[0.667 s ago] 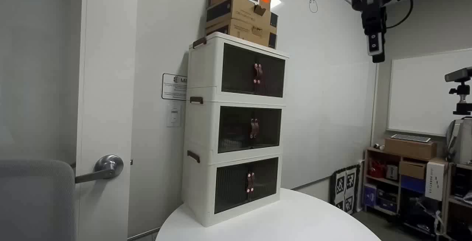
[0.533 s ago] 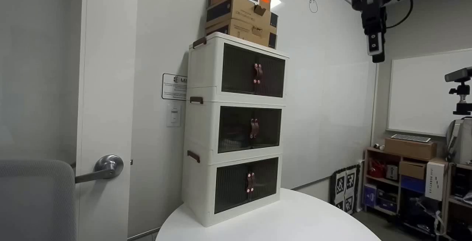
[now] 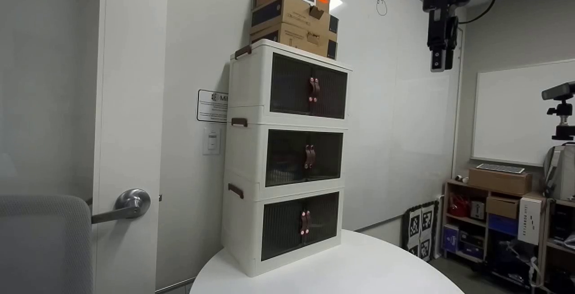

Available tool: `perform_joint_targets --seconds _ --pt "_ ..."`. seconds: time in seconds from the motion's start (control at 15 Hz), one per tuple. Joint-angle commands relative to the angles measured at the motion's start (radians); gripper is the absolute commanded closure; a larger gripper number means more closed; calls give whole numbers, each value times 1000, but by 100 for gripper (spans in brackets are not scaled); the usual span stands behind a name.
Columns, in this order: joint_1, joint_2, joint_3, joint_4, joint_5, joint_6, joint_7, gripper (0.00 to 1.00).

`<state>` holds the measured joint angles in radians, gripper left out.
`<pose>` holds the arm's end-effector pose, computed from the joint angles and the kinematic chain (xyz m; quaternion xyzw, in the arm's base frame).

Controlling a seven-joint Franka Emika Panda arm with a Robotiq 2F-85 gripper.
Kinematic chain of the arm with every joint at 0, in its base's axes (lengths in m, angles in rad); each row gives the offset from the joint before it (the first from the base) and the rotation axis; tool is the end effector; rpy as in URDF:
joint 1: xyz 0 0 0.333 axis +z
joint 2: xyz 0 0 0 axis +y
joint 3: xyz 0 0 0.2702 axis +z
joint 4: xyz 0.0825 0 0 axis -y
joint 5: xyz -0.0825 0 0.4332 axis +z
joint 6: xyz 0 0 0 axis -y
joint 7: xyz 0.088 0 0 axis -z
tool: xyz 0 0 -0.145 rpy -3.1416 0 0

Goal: Open the top left and right cabinet doors

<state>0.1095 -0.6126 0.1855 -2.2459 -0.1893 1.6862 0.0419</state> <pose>0.4331 0.1102 0.5170 0.9818 0.1184 0.0438 0.1418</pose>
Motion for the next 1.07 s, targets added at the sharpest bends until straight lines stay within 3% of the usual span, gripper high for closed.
perform_joint_targets --seconds 0.0,0.6,1.0 --pt "-30 -13 -5 5 -118 101 19 0" --pt "-144 3 55 -25 -483 500 204 0" --pt "-217 126 60 22 -657 609 449 0"
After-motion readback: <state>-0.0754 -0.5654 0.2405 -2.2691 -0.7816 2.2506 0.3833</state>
